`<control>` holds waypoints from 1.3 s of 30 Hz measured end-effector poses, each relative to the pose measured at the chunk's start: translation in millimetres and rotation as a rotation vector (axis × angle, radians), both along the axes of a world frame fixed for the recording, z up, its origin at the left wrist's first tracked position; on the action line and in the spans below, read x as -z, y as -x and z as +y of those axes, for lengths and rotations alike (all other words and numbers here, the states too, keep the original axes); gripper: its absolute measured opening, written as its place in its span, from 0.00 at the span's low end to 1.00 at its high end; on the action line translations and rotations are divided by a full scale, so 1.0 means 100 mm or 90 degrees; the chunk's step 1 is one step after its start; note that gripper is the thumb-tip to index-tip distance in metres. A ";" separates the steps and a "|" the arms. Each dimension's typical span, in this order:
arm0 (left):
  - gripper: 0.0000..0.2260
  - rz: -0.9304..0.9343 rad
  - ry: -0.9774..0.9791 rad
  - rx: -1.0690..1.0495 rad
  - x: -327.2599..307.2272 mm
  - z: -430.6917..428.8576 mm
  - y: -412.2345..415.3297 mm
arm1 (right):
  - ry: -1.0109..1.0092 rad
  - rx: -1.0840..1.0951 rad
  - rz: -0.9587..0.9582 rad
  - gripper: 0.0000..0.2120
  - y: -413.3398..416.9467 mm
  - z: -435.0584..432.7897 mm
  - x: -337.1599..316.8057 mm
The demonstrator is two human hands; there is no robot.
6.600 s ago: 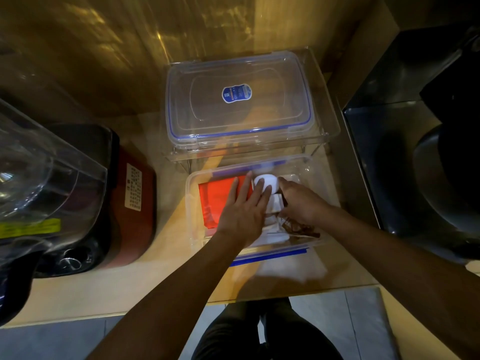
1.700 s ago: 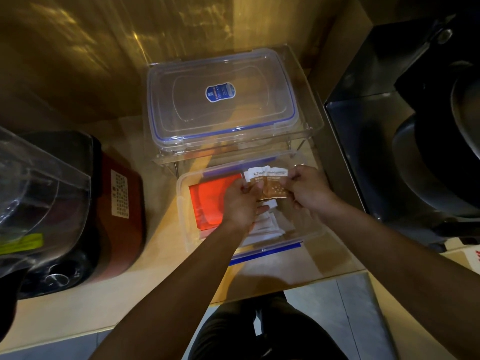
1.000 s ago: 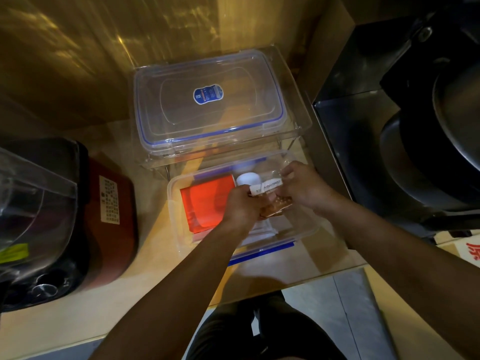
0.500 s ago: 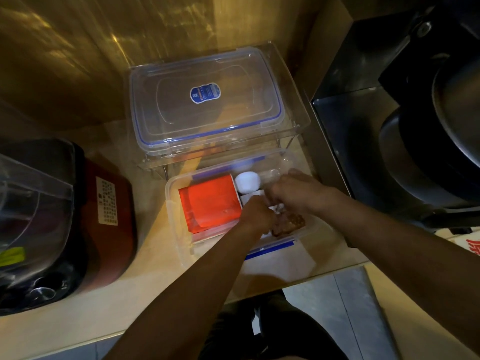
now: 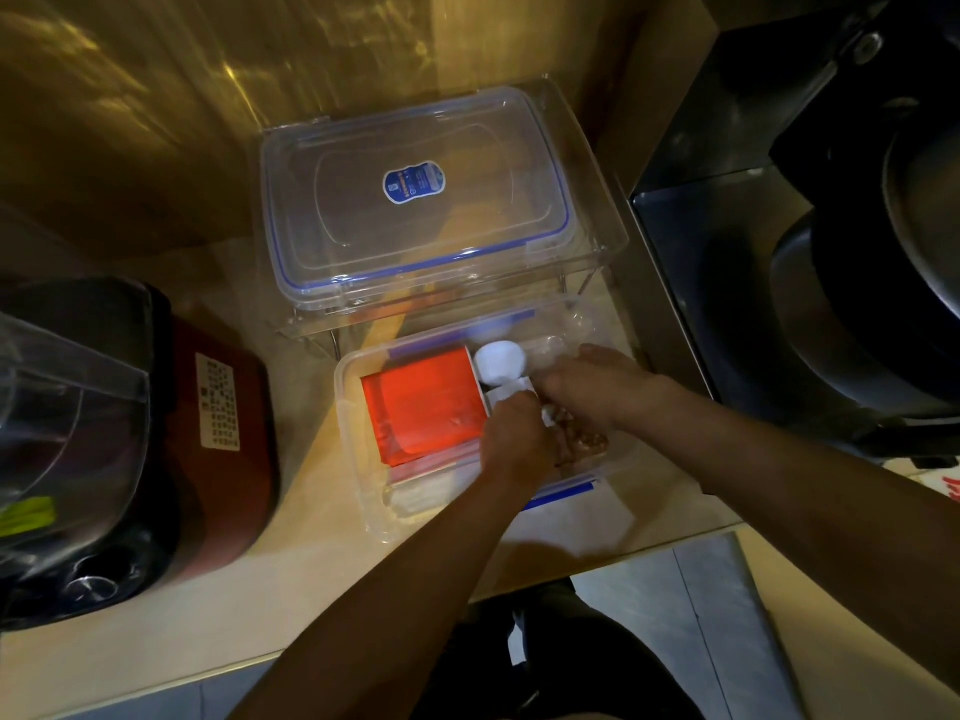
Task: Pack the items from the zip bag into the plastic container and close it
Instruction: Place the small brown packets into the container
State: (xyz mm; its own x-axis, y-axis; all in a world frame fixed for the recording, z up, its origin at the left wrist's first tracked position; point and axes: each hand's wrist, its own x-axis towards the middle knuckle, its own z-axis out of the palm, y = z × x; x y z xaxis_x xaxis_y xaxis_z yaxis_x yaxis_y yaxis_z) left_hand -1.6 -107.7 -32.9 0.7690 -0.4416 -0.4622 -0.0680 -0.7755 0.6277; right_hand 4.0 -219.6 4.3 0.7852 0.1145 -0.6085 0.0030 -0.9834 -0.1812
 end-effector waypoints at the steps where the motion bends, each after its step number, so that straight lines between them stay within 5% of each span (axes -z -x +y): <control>1: 0.09 0.001 0.001 0.010 0.01 -0.01 0.01 | -0.011 0.001 0.003 0.17 -0.01 0.00 -0.01; 7: 0.07 0.046 -0.027 0.007 0.01 -0.05 -0.03 | 0.042 -0.039 0.059 0.16 -0.05 0.00 0.01; 17: 0.08 0.041 -0.014 -0.025 0.10 -0.09 0.00 | 0.135 -0.192 -0.070 0.11 0.04 -0.01 0.21; 24: 0.10 0.017 -0.043 0.079 0.10 -0.07 0.01 | 0.170 -0.216 -0.090 0.10 0.06 -0.02 0.27; 27: 0.10 -0.077 -0.078 0.110 -0.01 -0.02 -0.01 | 0.142 -0.183 -0.090 0.10 0.07 -0.02 0.23; 29: 0.06 -0.264 -0.142 0.132 -0.14 0.08 -0.02 | 0.077 -0.120 -0.099 0.11 0.05 -0.04 0.17; 32: 0.13 -0.480 -0.249 0.241 -0.17 0.22 -0.08 | 0.011 -0.038 -0.134 0.12 0.00 -0.04 0.11; 39: 0.17 -0.439 -0.245 0.325 -0.06 0.36 -0.26 | -0.105 0.107 -0.107 0.19 0.00 0.10 0.17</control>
